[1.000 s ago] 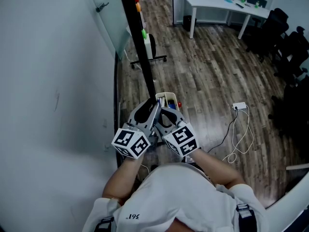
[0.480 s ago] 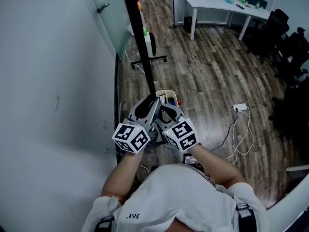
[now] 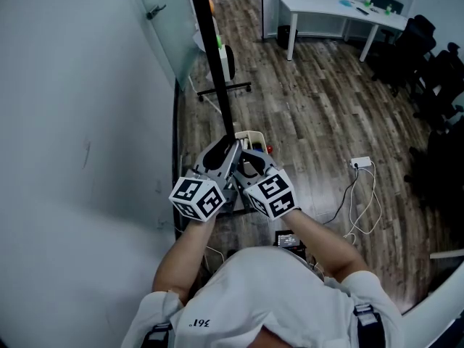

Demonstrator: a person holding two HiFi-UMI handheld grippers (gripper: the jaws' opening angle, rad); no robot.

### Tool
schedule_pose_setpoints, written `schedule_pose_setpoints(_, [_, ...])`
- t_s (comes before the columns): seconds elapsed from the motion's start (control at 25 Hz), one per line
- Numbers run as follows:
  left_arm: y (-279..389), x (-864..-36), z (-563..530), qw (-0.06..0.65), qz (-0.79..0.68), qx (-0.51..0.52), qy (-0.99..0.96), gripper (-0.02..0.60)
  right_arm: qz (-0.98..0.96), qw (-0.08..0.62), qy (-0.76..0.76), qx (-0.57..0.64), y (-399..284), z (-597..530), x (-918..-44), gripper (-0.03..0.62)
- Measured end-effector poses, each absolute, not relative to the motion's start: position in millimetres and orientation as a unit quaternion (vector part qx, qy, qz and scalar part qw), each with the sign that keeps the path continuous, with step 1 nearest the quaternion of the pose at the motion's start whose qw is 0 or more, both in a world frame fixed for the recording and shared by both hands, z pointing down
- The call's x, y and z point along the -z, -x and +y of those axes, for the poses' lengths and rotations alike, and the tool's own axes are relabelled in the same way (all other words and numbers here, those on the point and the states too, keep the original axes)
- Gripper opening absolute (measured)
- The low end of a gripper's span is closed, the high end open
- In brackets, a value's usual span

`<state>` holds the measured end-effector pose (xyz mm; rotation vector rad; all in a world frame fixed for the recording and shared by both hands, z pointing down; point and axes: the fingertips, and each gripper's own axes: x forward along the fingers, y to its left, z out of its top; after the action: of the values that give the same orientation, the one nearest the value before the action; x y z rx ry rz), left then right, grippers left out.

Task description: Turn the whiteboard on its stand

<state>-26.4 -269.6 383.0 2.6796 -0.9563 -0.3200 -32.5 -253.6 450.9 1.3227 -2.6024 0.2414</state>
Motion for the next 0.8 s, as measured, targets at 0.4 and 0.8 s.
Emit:
schedule_pose_setpoints(0.4, [24, -383, -288, 0.137, -0.333, 0.111, -0.926, 0.118, -0.883, 0.107, -0.45, -0.082, 30, -272, -451, 0.178])
schedule_pose_setpoints(0.8, [16, -379, -306, 0.132, -0.334, 0.11, -0.927, 0.118, -0.881, 0.109, -0.452, -0.082, 23, -291, -447, 0.178])
